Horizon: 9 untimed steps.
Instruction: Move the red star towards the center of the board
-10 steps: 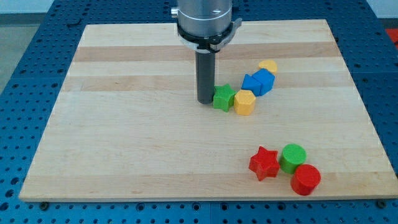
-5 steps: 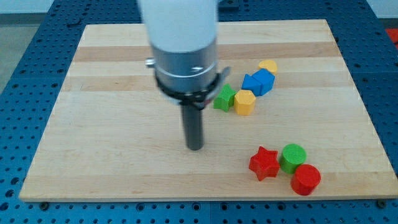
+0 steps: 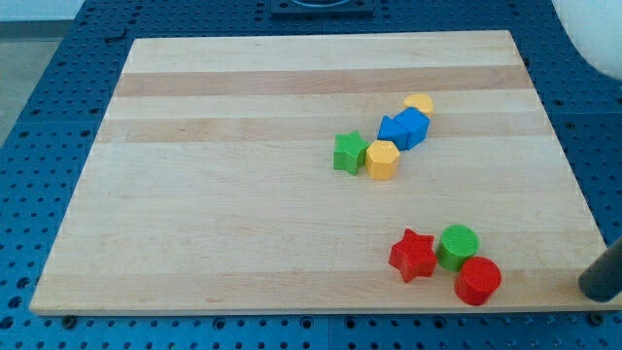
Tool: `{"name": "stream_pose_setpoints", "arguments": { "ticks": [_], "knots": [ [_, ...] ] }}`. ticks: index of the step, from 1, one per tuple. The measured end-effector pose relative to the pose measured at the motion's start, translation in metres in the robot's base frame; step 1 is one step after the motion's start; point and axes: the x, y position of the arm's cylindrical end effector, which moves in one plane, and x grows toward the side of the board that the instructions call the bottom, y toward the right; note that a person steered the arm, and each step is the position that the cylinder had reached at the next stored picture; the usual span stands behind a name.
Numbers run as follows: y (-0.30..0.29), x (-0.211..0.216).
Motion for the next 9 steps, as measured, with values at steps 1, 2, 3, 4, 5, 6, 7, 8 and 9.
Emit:
{"name": "stream_pose_setpoints", "arguments": {
  "ticks": [1,2,3,4,5,6,7,8,9],
  "knots": [
    [-0.031,0.001],
    [-0.07,-0.009],
    [-0.11,-0.018],
    [-0.154,-0.026],
    [-0.2,-0.032],
    [-0.244,-0.042],
    [-0.277,-0.052],
    [-0.277,-0.051],
    [-0.265,-0.049]
  ]
}}
